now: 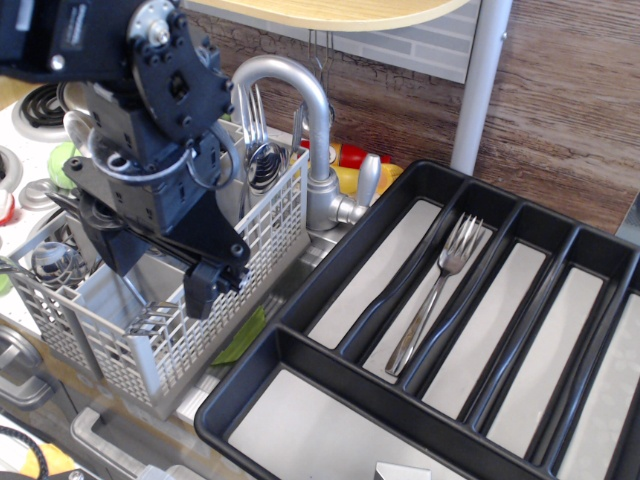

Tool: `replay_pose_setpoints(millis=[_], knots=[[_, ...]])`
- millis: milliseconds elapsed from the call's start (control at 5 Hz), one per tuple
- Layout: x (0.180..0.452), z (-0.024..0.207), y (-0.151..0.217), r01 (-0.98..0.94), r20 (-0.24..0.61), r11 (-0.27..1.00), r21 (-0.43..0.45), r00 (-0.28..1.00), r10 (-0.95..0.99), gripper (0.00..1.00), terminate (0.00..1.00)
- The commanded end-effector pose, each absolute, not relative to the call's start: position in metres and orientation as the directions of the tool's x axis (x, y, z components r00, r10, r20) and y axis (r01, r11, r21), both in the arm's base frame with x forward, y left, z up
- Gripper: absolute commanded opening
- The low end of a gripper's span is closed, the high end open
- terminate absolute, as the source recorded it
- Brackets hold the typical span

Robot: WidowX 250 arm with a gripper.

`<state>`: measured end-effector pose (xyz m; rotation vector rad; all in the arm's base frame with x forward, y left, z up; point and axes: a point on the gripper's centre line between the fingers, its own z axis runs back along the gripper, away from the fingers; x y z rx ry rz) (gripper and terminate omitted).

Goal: Put fork from basket to tray

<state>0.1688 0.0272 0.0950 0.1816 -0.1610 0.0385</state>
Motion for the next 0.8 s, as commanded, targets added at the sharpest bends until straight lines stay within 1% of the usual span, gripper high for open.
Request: replay_pose_setpoints(millis=[0,200,400,600], knots=[[0.169,0.095,0.027,-0.053,0.163,0.983,0.177,0.986,0.024,1.0,0.0],[0.175,0.079,0.022,-0.091,0.199,0.953,0.29,0.979,0.033,1.0,0.0],[0.177,0.067,0.019,-0.171,0.228,0.931,0.322,0.969,0.098,1.0,0.0],[0.18,0.06,0.015,-0.211,0.254,0.894,0.396,0.96,0.114,1.0,0.0]])
